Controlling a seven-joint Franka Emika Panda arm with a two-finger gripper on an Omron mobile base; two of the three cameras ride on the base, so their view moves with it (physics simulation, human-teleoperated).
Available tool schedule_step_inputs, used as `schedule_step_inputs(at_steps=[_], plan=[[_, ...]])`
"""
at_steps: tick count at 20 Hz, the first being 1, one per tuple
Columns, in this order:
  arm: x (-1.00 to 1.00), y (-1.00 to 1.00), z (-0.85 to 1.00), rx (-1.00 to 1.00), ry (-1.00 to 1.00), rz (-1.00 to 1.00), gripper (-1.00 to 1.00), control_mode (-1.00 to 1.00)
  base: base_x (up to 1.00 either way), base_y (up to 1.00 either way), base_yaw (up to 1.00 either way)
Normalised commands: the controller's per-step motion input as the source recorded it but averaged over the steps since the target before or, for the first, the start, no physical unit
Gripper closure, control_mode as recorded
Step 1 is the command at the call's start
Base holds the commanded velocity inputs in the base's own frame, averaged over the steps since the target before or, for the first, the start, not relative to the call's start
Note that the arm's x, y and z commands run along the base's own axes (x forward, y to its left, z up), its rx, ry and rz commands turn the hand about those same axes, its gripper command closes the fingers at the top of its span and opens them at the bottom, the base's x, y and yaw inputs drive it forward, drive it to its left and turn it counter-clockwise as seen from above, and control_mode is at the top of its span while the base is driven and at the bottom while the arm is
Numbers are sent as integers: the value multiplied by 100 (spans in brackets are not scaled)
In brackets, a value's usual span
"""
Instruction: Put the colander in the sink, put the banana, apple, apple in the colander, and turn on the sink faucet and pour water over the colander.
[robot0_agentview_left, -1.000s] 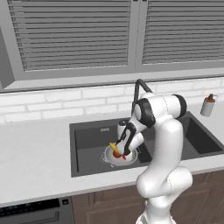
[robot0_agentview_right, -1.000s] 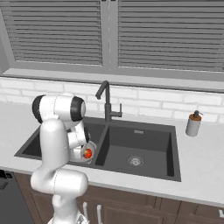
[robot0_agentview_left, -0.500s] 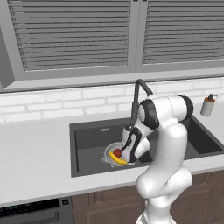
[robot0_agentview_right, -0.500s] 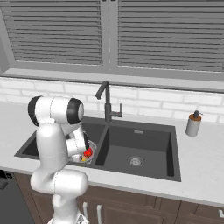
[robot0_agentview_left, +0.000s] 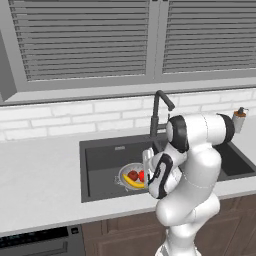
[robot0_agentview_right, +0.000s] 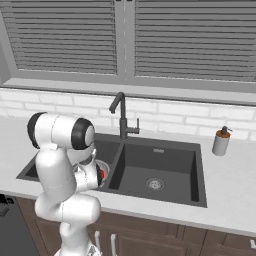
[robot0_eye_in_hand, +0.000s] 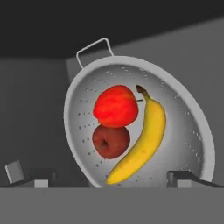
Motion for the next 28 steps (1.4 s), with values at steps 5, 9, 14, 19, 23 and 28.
schedule_step_inputs(at_steps=[5, 9, 14, 19, 23, 28], plan=[[0, 0, 100, 9, 7, 6, -100, -100, 0, 0, 0], [-3, 0, 100, 0, 23, 8, -100, -100, 0, 0, 0], [-7, 6, 100, -5, 35, 10, -100, -100, 0, 0, 0], [0, 12, 100, -5, 33, 3, -100, -100, 0, 0, 0], [-3, 4, 100, -7, -2, 0, -100, -100, 0, 0, 0], [-29, 0, 100, 0, -24, -2, -100, -100, 0, 0, 0]])
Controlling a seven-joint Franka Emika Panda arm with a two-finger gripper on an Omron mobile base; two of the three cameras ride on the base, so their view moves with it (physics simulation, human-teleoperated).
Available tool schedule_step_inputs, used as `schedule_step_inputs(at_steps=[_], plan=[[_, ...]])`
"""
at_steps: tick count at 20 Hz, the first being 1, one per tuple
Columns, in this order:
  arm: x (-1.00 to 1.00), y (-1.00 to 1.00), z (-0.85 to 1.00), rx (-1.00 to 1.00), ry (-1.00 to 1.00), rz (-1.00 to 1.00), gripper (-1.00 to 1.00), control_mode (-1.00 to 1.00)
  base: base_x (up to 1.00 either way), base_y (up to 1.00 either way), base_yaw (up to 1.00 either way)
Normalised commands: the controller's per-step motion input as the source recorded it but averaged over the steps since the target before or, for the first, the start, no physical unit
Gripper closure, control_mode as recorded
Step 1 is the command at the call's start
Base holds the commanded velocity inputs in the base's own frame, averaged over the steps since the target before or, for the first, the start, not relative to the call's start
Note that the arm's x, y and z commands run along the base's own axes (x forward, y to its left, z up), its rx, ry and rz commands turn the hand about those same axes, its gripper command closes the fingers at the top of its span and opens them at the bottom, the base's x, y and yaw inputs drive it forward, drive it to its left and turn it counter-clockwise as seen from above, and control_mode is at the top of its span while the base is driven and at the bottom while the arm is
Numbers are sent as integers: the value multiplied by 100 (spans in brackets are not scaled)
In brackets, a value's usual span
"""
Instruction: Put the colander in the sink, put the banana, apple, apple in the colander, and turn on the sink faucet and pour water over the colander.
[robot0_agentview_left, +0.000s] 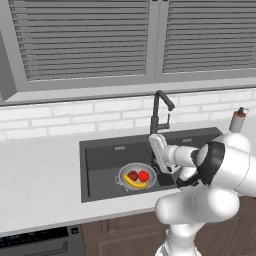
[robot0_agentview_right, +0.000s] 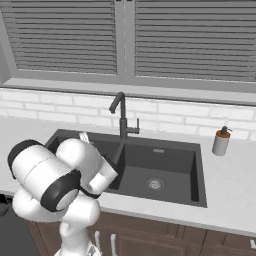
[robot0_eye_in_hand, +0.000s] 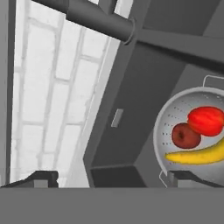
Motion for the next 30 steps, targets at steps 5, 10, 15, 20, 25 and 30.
schedule_step_inputs(at_steps=[5, 10, 15, 20, 25, 30], plan=[[0, 38, 100, -3, -1, 0, -100, -100, 0, 0, 0], [0, 63, 100, -14, 3, 0, -100, -100, 0, 0, 0], [-3, 58, 100, -14, 0, 0, -100, -100, 0, 0, 0], [-35, 21, 100, -5, -3, 0, -100, -100, 0, 0, 0], [-55, -33, 100, 10, 4, 6, -100, -100, 0, 0, 0], [-45, -38, 100, 6, 29, 4, -100, -100, 0, 0, 0]])
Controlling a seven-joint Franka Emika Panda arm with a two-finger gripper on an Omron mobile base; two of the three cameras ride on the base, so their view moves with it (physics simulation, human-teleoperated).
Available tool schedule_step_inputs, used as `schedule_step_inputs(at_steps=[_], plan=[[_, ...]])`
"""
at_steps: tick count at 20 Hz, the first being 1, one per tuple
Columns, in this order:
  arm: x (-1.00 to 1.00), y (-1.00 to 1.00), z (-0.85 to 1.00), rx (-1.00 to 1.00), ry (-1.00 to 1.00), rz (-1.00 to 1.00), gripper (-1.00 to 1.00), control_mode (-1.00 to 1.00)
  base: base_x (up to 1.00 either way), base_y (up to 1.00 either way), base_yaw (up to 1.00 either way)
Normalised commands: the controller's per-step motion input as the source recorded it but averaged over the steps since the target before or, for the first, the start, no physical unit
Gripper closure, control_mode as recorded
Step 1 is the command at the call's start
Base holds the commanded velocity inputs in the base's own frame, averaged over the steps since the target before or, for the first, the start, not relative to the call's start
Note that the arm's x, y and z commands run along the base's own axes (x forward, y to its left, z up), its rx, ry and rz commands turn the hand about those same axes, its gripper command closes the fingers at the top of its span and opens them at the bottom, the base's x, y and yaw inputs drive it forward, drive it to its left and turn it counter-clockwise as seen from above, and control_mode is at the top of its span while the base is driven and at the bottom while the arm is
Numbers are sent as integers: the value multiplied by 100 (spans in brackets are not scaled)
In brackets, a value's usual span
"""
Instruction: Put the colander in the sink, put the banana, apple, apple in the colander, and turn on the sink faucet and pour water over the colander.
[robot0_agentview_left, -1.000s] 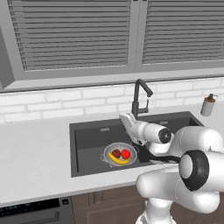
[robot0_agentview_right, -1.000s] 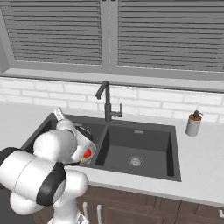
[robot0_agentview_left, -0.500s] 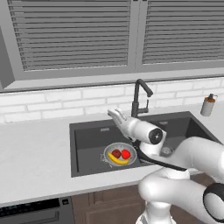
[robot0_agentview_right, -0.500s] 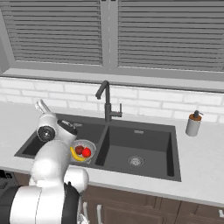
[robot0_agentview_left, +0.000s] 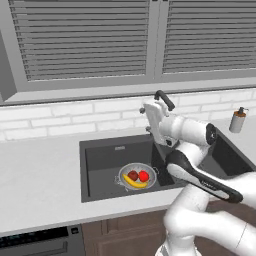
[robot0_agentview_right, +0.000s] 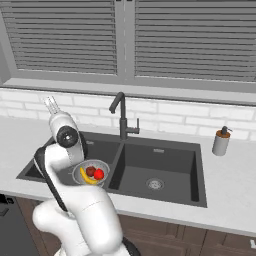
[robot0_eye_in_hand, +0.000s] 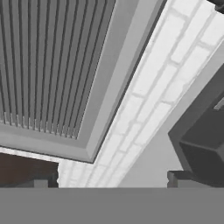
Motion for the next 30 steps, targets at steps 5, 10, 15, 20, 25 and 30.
schedule_step_inputs(at_steps=[5, 10, 15, 20, 25, 30], plan=[[-55, -41, 94, 1, 43, 0, -100, -100, 0, 0, 0], [-46, -74, 26, 0, 37, 0, -100, -100, 0, 0, 0], [-5, -86, -24, 1, 11, 1, -100, -100, 0, 0, 0], [0, -35, -44, 1, -15, 21, -100, -100, 0, 0, 0], [1, -15, -31, 9, -28, 29, -100, -100, 0, 0, 0], [19, -4, 0, 12, -16, 17, -100, -100, 0, 0, 0]])
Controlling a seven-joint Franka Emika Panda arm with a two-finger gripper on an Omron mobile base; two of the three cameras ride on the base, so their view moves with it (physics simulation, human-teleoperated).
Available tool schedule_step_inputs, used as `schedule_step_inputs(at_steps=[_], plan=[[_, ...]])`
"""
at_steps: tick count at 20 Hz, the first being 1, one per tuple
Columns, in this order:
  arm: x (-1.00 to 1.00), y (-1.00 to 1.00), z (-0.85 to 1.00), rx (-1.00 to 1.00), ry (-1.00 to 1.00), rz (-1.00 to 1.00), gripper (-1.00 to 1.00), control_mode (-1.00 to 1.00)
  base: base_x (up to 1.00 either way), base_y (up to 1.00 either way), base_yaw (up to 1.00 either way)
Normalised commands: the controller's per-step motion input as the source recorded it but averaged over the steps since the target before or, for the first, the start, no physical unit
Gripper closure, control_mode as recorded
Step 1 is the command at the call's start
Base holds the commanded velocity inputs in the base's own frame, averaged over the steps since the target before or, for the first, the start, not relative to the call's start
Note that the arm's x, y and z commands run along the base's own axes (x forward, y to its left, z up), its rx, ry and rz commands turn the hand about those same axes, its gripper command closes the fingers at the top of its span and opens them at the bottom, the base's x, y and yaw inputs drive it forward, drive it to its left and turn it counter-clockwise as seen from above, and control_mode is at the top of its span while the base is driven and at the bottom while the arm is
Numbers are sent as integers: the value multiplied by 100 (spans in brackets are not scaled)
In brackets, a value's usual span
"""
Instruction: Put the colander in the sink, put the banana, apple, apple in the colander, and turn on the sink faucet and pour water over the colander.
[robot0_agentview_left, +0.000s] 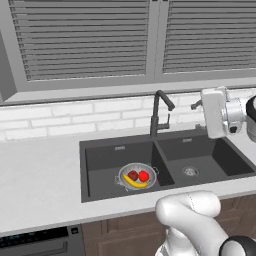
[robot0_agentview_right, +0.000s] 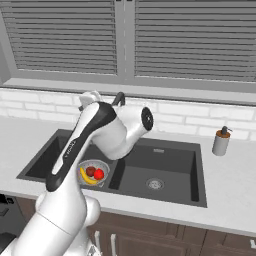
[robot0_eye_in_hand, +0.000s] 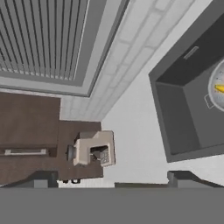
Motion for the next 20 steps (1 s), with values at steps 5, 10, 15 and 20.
schedule_step_inputs(at_steps=[5, 10, 15, 20], plan=[[34, -10, 1, 16, -9, 6, -100, -100, 0, 0, 0], [29, -47, 2, 20, -2, 5, -100, -100, 0, 0, 0], [41, -18, 0, 11, -2, 5, -100, -100, 0, 0, 0], [53, 0, 0, 1, -1, 5, -100, -100, 0, 0, 0]])
